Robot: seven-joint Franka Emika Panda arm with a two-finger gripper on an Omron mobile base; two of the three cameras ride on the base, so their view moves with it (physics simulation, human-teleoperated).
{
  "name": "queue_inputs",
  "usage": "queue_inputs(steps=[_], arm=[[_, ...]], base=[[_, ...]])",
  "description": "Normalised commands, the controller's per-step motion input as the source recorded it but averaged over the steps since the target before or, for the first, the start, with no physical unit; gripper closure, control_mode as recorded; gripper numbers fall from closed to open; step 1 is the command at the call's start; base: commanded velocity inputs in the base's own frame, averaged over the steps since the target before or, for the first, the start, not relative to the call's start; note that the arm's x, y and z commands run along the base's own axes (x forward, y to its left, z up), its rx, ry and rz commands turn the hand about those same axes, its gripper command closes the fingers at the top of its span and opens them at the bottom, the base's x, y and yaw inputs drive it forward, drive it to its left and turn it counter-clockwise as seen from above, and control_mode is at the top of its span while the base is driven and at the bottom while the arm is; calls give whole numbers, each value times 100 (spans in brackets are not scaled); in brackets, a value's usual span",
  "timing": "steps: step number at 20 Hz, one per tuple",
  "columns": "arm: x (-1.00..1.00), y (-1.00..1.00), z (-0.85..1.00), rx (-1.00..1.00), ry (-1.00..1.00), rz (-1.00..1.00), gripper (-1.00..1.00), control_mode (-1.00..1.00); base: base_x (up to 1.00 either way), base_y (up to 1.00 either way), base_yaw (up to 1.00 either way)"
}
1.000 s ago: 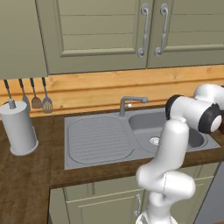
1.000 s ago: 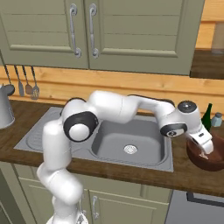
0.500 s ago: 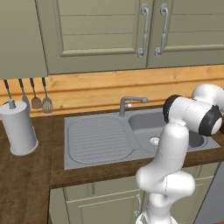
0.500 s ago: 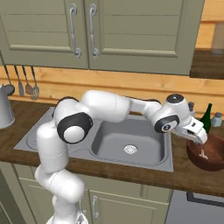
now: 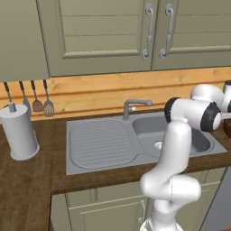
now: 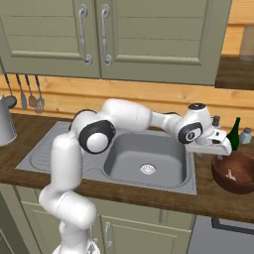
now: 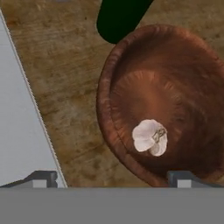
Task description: Pick the garlic from the sink and place it in the bowl. Then pick the bowl and place it in the microwave. Then close the microwave door and press the start button.
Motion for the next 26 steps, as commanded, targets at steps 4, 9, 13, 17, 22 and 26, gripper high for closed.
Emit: queue_inputs(steps=[4, 9, 13, 17, 22, 26], arm=[[22, -47, -26, 16, -1, 12, -100, -100], [20, -46, -14, 9, 0, 3, -100, -100], [5, 8, -35, 0, 0, 0, -100, -100], [3, 47, -47, -7, 0, 0, -100, -100], [36, 12, -37, -1, 4, 0, -100, -100], [1, -1, -32, 0, 1, 0, 100, -100]], base=[[0, 0, 0], [0, 0, 0], [0, 0, 0], [0, 0, 0], [0, 0, 0], [0, 0, 0]])
